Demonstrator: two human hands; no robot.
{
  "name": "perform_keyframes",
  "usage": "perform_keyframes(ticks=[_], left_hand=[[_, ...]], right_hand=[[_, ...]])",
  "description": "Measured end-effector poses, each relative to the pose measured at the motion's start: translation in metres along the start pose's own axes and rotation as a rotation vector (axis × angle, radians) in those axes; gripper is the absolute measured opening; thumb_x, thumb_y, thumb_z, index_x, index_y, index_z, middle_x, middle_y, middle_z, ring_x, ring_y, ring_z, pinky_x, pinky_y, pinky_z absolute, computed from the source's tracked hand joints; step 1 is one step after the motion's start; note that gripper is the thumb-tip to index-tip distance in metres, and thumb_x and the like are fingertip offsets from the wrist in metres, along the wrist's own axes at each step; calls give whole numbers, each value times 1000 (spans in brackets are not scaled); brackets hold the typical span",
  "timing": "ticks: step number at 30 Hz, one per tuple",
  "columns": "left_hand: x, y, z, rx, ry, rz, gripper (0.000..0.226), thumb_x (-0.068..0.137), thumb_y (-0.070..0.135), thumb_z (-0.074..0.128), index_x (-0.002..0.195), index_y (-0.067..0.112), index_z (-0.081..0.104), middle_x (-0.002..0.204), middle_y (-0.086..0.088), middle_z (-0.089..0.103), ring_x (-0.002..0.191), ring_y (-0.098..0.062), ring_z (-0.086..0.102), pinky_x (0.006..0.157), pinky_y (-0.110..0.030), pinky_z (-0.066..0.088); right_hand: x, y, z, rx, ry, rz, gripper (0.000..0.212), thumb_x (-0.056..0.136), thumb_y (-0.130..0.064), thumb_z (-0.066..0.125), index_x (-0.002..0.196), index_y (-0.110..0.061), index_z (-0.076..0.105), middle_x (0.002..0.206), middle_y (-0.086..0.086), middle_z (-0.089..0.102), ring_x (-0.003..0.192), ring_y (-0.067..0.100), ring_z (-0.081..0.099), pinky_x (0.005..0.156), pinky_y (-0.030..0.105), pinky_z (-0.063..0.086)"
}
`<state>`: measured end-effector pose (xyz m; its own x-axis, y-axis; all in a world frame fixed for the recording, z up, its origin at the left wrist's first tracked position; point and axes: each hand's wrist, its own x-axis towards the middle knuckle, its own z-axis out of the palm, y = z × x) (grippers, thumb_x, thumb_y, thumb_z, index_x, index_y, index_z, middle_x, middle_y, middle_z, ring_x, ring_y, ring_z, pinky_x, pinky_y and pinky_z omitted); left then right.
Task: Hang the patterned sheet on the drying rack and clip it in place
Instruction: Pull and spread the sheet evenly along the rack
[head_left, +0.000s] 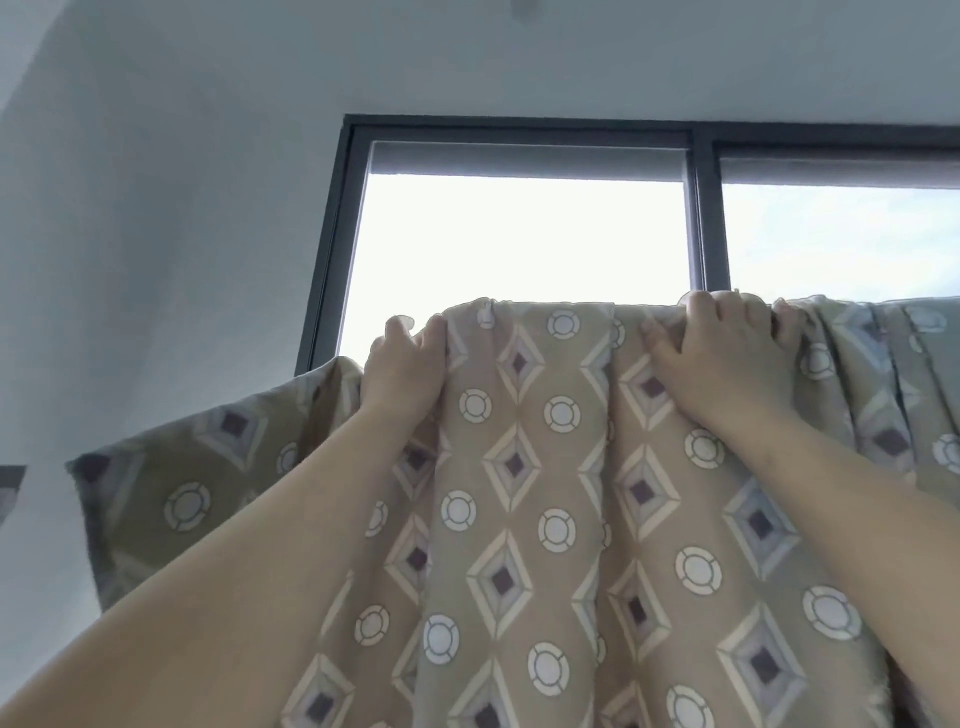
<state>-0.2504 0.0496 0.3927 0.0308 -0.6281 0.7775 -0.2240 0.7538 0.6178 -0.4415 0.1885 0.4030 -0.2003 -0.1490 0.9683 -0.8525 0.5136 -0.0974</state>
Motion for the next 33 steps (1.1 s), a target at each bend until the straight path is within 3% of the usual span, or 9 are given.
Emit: perform_keyframes(ticks=[3, 8, 12, 15, 19, 22, 25, 29, 33], left_hand=[[1, -3, -6, 51, -104, -65, 55, 97, 50, 28, 131, 9, 42, 124, -11, 53, 93, -20, 41, 78, -28, 30], [-2, 4, -10, 93, -192, -70, 56, 95, 53, 29, 135, 15, 37, 116, -8, 51, 90, -21, 45, 73, -29, 32], [-5, 5, -9, 111, -184, -14, 51, 96, 48, 29, 140, 22, 32, 135, -9, 44, 104, -25, 46, 79, -33, 34], [-5, 14, -9, 154, -153, 125, 48, 96, 43, 27, 140, 24, 33, 142, -8, 40, 126, -29, 39, 100, -44, 35], [-16, 1, -4, 127, -175, 51, 53, 96, 53, 23, 135, 20, 36, 129, -11, 51, 110, -28, 48, 92, -40, 35], [-33, -3, 0, 145, -114, 48, 64, 93, 60, 22, 143, 19, 23, 133, -14, 44, 119, -33, 43, 88, -40, 35], [-38, 16, -4, 152, -79, 6, 61, 96, 54, 22, 146, 20, 19, 142, -16, 34, 129, -34, 34, 98, -45, 32], [-38, 48, 2, 402, 54, 395, 51, 99, 41, 24, 147, 22, 20, 153, -7, 25, 142, -24, 19, 112, -46, 17], [-30, 95, 33, 547, -124, 633, 49, 100, 40, 20, 145, 23, 26, 153, -2, 27, 145, -18, 9, 115, -44, 10]], right_hand=[[0, -2, 0, 2, 8, 3, 51, 94, -48, 34, 122, -7, 48, 132, 15, 47, 129, 30, 33, 112, 44, 9], [-4, 1, -7, 13, 5, 18, 50, 95, -47, 34, 124, -9, 47, 135, 15, 44, 131, 29, 30, 112, 44, 7], [-1, -3, -16, 71, -73, 9, 40, 95, -45, 31, 122, -22, 50, 136, 10, 45, 131, 28, 30, 111, 45, 10], [1, -1, -20, 77, -126, -15, 39, 96, -45, 27, 122, -29, 51, 135, 8, 47, 130, 28, 32, 109, 45, 13], [-2, 9, -22, 11, -146, -4, 44, 94, -51, 24, 123, -27, 47, 133, 7, 45, 129, 27, 32, 109, 46, 14], [-4, 12, -25, -1, -149, -2, 49, 93, -54, 25, 130, -26, 42, 140, 6, 39, 134, 25, 26, 112, 47, 10], [-4, 8, -30, 6, -169, -32, 51, 94, -55, 25, 134, -25, 39, 144, 6, 37, 136, 25, 24, 113, 47, 8], [-3, 9, -35, 33, -189, -98, 49, 96, -51, 21, 135, -26, 40, 142, 6, 41, 134, 26, 29, 111, 47, 12], [-4, 20, -43, 61, -212, -193, 46, 99, -42, 21, 139, -24, 36, 143, 2, 42, 133, 23, 33, 110, 46, 15]])
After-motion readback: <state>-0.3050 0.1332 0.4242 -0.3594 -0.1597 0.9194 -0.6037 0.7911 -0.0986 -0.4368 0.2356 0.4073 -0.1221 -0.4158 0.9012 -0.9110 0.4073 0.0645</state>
